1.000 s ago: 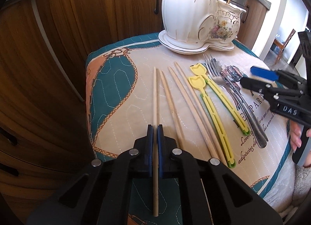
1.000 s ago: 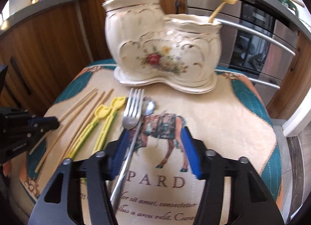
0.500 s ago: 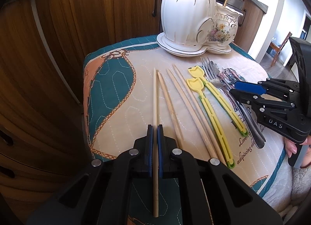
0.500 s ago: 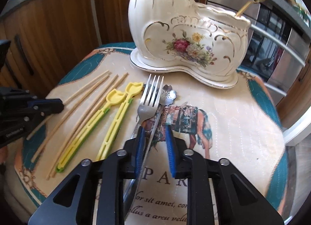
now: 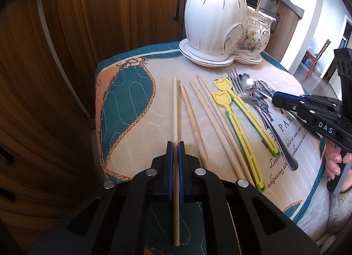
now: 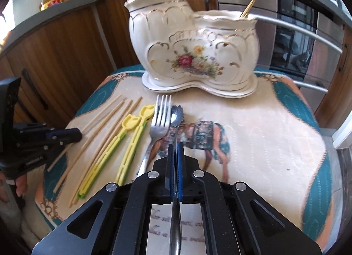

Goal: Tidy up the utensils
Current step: 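Grasp the flower-handled silver spoon with the right tool while the left tool grips a chopstick, then lift the chopstick and spoon and carry them over the ceramic holder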

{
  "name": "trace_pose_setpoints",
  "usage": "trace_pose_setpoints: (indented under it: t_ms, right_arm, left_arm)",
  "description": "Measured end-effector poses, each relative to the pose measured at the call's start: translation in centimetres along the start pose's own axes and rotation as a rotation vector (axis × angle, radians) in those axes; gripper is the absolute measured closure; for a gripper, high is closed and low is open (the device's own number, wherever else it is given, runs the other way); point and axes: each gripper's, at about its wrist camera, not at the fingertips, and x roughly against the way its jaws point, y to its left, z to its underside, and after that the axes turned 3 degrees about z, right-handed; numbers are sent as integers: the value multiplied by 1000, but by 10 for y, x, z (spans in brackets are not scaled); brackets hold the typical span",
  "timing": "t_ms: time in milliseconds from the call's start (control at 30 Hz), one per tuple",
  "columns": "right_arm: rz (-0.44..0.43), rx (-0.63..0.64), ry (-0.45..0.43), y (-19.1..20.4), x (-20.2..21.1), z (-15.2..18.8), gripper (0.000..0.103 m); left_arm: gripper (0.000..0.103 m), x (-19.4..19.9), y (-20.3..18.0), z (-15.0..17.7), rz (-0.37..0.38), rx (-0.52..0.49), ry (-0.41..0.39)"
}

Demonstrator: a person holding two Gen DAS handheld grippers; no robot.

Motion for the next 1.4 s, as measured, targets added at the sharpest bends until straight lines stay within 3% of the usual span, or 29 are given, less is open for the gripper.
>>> trace_pose_setpoints:
  t_ms: [233,400,567,667,800,967,1200,1400]
  right_arm:
    - [23,8,57,-11,5,15,101]
    - [37,17,111,-11,-2,13,95]
    - [45,37,108,-9,-6,11,92]
    - [40,26,92,-10,-5,13,99]
    - [47,11,60,-10,0,15,99]
    - [17,-7,-46,-12,23,7,99]
    - [-4,-6,-252,-10,61,-5,99]
    - [-8,-95,-438,-24,89,-37,99]
  left_arm:
    - [99,5,-2,-2,6,-15,-9]
    - [99,1,-6,0,11,-33,8]
    - [99,-3,-4,1,17,-31,18]
    - [99,-3,-4,1,18,-33,15]
    - [99,4,-3,-1,15,-31,-15]
    - [99,21,-4,-8,29,-31,-81]
    - [99,51,-21,-18,116,-87,-221]
    - [99,70,-42,-43,168,-128,-345]
